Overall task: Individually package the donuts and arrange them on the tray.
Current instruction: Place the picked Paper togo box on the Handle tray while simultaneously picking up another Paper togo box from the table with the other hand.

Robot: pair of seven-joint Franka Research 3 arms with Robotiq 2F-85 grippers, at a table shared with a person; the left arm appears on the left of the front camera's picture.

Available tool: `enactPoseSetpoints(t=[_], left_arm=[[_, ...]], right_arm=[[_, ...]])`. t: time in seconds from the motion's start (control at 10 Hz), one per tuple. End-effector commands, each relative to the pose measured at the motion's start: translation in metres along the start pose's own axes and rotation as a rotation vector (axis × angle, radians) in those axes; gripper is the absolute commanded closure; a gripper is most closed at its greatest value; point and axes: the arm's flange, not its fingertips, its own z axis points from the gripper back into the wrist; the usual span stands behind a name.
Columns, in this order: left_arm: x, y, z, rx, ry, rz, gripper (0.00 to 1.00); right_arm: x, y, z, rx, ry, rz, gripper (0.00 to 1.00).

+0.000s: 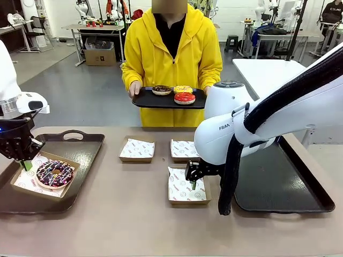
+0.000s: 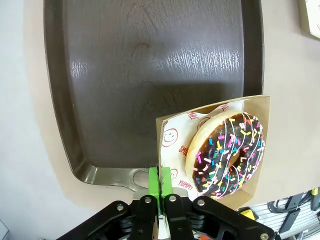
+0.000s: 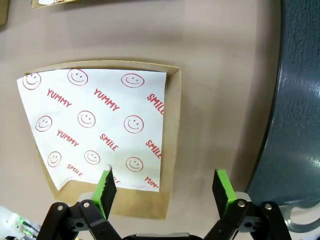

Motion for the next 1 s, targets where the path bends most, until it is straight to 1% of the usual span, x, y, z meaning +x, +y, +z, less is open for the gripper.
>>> enactPoseSetpoints(t=[0.0, 0.1, 0.3, 0.6, 0.9], left_arm=[[0.001, 0.001, 0.002, 0.007, 0.002, 0.002, 0.99], [0.000, 0.000, 0.000, 0.000, 0.000, 0.000, 0.99], [0.008, 0.000, -0.010, -0.003, 0.002, 0.010, 0.99], [0.015, 0.001, -0.020, -0.010, 0.000, 0.008, 0.99], [0.020, -0.004, -0.036, 0.018, 0.019, -0.004, 0.99]], right_arm=[[-0.001, 0.002, 0.001, -0.005, 0.004, 0.007, 0.00], [0.000, 0.000, 0.000, 0.000, 0.000, 0.000, 0.00], [0.000, 0.004, -0.002, -0.042, -0.010, -0.029, 0.00], [-0.002, 0.007, 0.000, -0.059, -0.015, -0.038, 0.00], [0.000, 0.008, -0.004, -0.058, -0.001, -0.031, 0.00]])
